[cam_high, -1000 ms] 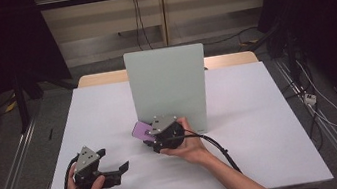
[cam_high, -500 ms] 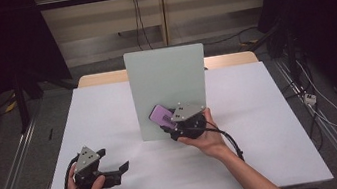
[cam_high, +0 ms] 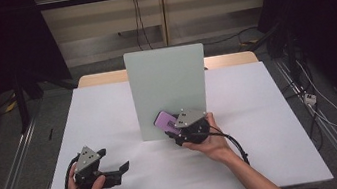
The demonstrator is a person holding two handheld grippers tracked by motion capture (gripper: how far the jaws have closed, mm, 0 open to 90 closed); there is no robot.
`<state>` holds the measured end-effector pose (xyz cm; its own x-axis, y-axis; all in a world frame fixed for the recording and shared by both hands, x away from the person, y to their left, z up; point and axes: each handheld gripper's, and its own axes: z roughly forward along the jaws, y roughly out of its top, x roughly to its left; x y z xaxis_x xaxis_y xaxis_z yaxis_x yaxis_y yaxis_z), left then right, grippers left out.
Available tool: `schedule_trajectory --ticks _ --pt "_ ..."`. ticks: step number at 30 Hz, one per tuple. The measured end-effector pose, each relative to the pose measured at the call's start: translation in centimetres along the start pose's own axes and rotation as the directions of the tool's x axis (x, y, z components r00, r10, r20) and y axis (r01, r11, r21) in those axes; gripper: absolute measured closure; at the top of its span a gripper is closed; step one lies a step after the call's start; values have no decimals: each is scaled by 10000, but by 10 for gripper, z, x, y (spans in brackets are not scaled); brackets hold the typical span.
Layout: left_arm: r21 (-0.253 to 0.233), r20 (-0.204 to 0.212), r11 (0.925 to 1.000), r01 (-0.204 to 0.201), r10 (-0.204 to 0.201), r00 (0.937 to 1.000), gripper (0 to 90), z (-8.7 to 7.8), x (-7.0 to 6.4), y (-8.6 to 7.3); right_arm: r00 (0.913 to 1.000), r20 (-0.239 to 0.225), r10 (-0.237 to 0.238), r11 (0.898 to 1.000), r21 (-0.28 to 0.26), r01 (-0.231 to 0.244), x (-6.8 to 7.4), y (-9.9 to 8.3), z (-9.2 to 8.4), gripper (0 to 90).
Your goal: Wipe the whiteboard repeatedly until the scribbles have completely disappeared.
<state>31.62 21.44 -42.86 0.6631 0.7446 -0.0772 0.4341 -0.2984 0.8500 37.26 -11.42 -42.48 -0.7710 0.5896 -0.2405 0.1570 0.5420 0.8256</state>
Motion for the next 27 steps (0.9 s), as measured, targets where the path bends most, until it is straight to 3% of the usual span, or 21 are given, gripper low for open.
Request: schedule_trajectory --ticks 7,19,27 --pt "20 33 10000 -11 11 10000 58 1 0 1 9993 -368 -65 9998 169 71 13 -1 15 417" --pt "35 65 10000 -12 12 10000 58 2 0 1 9962 -867 -103 9999 -48 100 27 20 44 417" --pt "18 51 10000 32 -32 10000 58 0 0 0 9927 -1199 123 9996 -254 -154 36 32 60 416"
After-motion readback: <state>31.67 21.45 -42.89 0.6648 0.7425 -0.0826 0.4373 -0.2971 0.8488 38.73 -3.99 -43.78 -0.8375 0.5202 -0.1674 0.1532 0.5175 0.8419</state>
